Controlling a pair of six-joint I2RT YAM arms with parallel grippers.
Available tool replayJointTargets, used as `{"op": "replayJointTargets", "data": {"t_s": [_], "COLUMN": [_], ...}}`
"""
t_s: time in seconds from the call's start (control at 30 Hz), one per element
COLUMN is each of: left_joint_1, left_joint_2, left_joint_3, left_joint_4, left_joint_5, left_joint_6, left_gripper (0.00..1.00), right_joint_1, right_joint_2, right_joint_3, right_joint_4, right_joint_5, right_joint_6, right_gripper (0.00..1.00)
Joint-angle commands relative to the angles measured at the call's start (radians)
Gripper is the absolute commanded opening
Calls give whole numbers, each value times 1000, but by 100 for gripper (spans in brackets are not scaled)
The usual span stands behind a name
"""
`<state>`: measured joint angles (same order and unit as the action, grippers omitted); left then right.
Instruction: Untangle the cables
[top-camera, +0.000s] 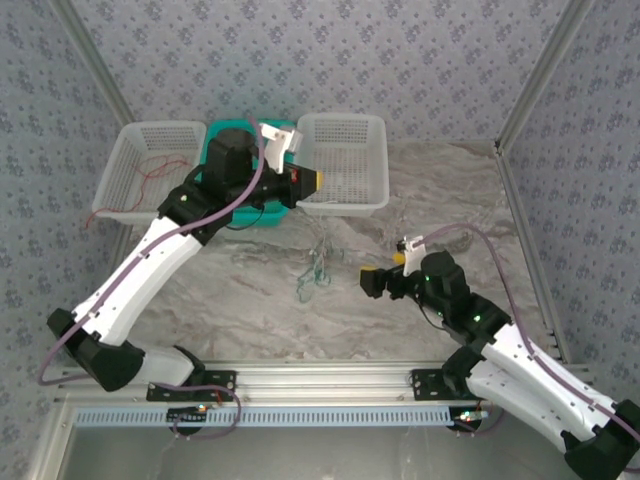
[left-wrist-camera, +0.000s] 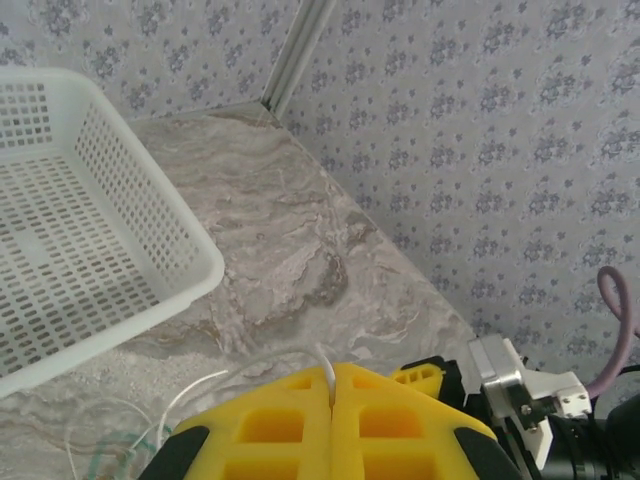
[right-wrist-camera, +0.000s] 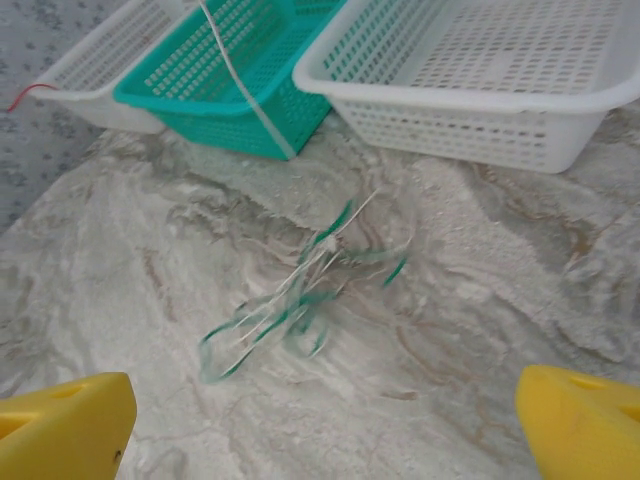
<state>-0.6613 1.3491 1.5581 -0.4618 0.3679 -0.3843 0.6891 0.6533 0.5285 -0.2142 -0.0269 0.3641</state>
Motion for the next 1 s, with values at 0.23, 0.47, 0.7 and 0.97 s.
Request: {"op": "replayJointTargets", "data": {"t_s": [0.23, 0.47, 0.7, 0.97], "left_joint_1": [-2, -7, -8, 2], "left_joint_2": [-80, -131, -160, -186], "left_joint_3": [-3, -75, -60, 49], "left_joint_4": [95, 164, 164, -60], "left_joint_5": [55, 89, 78, -145], "left_joint_6": [-11, -86, -110, -3], "left_gripper": [0, 0, 0, 0], "right_joint_1": [81, 56, 126, 107], "right_joint_2": [244, 684, 1060, 1117], "right_joint_3": [-99, 63, 165, 143], "right_joint_4": [394, 594, 910, 970], "right_joint_5": [78, 4, 195, 192], "right_joint_6": [-40, 49, 166, 154], "right_gripper": [100, 99, 94, 0]}}
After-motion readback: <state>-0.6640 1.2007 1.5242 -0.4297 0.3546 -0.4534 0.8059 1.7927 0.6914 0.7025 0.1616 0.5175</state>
